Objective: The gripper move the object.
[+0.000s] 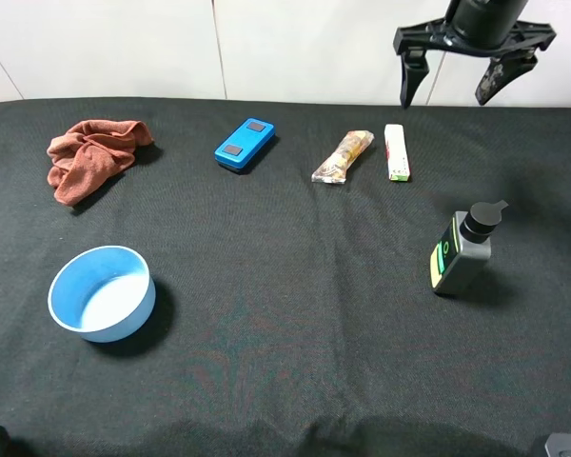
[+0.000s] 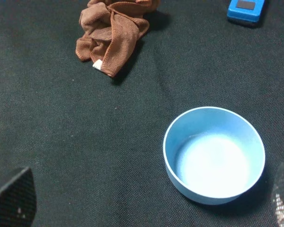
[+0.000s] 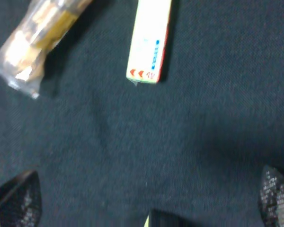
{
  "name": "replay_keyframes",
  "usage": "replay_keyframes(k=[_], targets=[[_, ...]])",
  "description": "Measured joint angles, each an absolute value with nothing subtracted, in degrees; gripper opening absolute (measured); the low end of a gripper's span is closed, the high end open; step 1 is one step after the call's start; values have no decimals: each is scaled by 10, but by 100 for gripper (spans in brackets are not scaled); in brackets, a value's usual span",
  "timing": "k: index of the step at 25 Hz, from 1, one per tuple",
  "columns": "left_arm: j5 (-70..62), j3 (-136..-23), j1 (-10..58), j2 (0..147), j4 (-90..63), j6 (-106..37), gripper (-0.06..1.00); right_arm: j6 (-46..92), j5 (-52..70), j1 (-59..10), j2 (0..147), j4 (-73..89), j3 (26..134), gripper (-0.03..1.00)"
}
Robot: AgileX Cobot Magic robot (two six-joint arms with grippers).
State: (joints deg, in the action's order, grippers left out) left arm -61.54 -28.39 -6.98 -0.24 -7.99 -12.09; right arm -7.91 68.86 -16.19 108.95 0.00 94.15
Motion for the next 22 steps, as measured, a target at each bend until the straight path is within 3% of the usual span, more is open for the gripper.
replay_keyframes(k=[9,22], targets=[[-615,-284,-70,-2,-80,-121,99,-66,696,-162,1012,9,915,69],[-615,-284,-70,-2,-80,-121,99,-53,696,-162,824,21,762,69]])
